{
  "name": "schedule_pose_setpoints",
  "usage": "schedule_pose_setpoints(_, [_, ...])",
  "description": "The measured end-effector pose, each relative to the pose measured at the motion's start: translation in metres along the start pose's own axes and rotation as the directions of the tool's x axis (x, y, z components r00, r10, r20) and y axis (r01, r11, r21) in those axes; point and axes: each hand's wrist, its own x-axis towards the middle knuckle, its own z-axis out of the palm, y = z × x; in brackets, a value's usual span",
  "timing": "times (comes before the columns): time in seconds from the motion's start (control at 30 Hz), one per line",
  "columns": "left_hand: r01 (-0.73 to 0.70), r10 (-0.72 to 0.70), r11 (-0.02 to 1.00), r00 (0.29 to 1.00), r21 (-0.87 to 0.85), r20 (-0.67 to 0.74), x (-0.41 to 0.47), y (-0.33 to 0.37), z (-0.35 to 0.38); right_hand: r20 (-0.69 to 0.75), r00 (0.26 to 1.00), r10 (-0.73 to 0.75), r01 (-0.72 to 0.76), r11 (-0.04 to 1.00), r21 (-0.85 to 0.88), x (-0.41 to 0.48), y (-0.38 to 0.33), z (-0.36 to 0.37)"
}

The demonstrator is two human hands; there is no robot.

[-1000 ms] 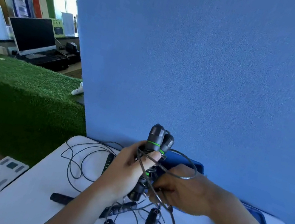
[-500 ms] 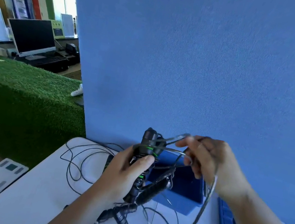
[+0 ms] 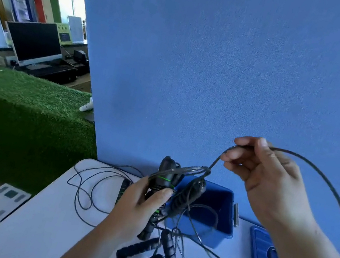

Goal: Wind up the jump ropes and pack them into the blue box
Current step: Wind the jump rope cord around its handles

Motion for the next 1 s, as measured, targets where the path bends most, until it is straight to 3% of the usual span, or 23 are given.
schedule_pose_setpoints(0.33, [0.061,-0.067,0.994,0.996,-0.087,-0.063,0.008,-0.014,-0.001,-0.092,0.991,-0.093,0.103,0.988,0.112,-0.001,-0.01,0.0])
schedule_pose_setpoints(0.53, [-0.029,0.003,0.977,0.992,-0.21,-0.123,0.009,-0.009,0.001,-0.039,0.999,-0.015,0.013,0.999,-0.05,-0.001,-0.002,0.004])
schedule_pose_setpoints(0.87, [-0.23,0.242,0.968,0.962,0.101,-0.129,0.01,0.006,0.011,0.131,0.99,0.057,-0.011,0.943,-0.333,-0.005,0.004,0.024])
schedule_pose_setpoints(1.0, [-0.28,0.304,0.921,0.951,0.271,-0.05,0.007,0.001,0.011,0.185,0.983,-0.005,0.059,0.956,-0.288,-0.001,-0.013,0.029])
